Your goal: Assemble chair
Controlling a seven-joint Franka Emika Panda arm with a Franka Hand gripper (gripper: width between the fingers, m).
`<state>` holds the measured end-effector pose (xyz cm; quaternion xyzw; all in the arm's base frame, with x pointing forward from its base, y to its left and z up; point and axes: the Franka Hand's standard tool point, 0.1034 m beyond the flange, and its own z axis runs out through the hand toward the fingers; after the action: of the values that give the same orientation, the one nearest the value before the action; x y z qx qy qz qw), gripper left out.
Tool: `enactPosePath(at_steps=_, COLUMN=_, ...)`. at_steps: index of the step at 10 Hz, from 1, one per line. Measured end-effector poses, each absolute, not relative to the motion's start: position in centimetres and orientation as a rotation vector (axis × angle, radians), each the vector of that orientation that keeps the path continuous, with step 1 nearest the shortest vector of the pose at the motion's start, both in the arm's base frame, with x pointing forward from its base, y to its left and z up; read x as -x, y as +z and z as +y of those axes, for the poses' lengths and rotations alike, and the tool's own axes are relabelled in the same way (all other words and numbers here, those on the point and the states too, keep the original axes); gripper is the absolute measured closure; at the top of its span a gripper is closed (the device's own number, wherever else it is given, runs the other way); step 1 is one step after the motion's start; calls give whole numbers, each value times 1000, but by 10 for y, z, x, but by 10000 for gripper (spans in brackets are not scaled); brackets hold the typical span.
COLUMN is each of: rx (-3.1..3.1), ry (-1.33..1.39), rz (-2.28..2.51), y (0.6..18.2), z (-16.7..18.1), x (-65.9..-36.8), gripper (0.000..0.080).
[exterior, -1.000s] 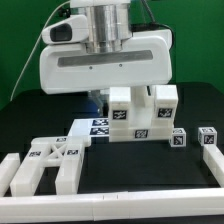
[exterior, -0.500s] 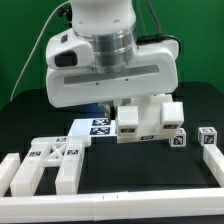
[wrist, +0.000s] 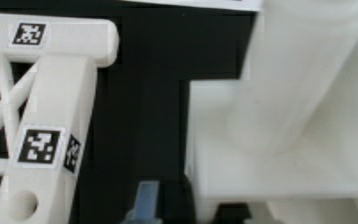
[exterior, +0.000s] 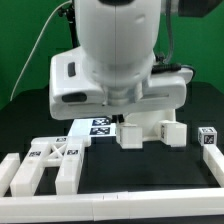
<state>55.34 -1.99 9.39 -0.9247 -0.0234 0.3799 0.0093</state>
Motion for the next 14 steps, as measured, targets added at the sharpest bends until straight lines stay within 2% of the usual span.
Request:
enactPosePath(at_steps=1, rx=2836, ry=1300, rz=-66, y=92, z=-20, x=-546, gripper=765)
enactPosePath(at_steps=3, rx=2797, ry=1391, rz=-40, y=88, z=-31, x=-549, gripper=765)
enactPosePath(at_steps=5, rx=2810, ry=1393, rz=-17, y=74, z=-34, x=-554, gripper=765)
enactPosePath(at_steps=9, rx=2793, ry=1445, rz=11, y=48, z=-40, x=-544, gripper=765)
enactPosePath(at_steps=14, rx=2775, ry=1483, rz=38, y=30, z=-45, x=-534, gripper=765)
